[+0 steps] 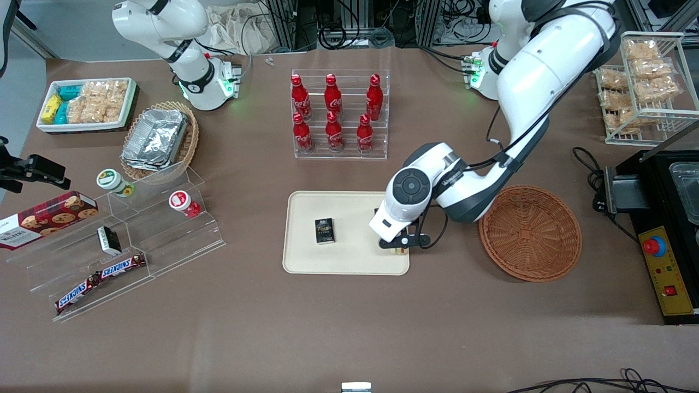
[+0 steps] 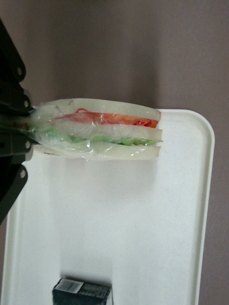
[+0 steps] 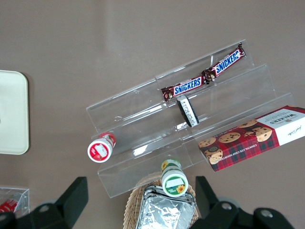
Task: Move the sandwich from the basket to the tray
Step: 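Lower the sandwich onto the tray beside the black item and release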
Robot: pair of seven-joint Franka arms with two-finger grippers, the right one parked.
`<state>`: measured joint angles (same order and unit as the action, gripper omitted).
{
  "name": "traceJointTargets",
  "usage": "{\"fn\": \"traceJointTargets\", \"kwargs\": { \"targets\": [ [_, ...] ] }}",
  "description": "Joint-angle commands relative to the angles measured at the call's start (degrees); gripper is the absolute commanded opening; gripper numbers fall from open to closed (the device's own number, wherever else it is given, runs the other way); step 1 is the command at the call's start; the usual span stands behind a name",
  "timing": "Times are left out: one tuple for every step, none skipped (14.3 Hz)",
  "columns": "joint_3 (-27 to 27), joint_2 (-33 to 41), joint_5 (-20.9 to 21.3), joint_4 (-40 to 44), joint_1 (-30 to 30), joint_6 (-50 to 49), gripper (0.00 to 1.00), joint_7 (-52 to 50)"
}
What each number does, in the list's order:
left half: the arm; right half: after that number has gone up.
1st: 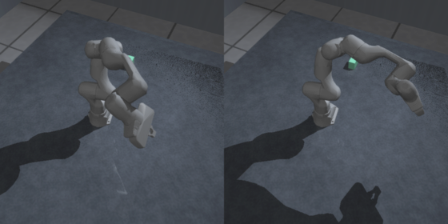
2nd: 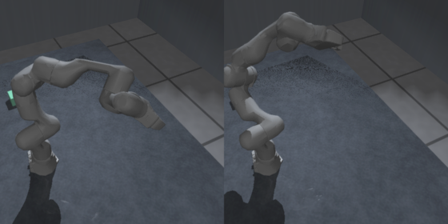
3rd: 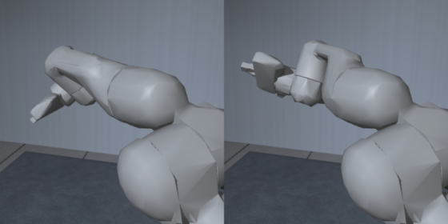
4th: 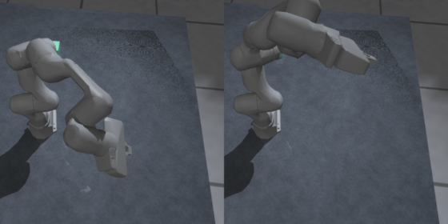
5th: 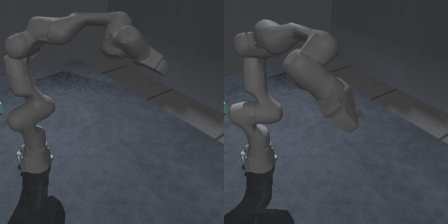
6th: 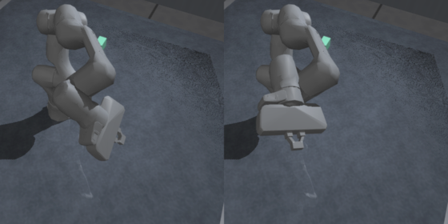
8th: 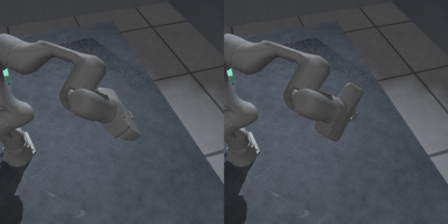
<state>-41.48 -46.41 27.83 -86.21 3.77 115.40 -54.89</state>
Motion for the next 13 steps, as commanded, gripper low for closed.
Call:
{"fn": "traceJointTargets", "kwargs": {
  "targets": [
    [1.7,-1.8,1.5,3.0,3.0,-0.4,0.31,-2.7],
    [1.7,-1.9,1.6,2.9,3.1,-0.4,0.66,-2.8],
    [1.7,-1.9,1.7,2.7,3.1,-0.4,0.84,-2.9],
    [1.7,-1.8,1.7,2.7,3.0,-0.8,0.95,-2.9],
    [1.7,-1.5,1.5,2.8,2.9,-1.2,0.99,-2.9],
    [1.7,-0.9,0.7,2.8,2.3,-1.6,0.99,-2.9],
    [1.4,-0.1,0.4,2.9,1.2,-2.7,0.99,-3.0],
    [0.5,1.6,-0.1,3.0,-1.1,-4.5,1.0,-2.9],
    [-0.3,4.7,0.0,3.0,-2.3,-7.1,1.0,-2.9],
    [0.1,8.2,0.5,2.9,-2.3,-10.9,1.0,-2.7],
    [1.3,11.0,-0.4,2.8,-2.8,-13.1,1.0,-2.2],
    [2.0,12.9,-1.6,2.3,-4.9,-13.4,1.0,-1.8],
    [2.3,15.4,-3.5,1.5,-6.7,-13.2,1.0,1.3]
  ]
}}
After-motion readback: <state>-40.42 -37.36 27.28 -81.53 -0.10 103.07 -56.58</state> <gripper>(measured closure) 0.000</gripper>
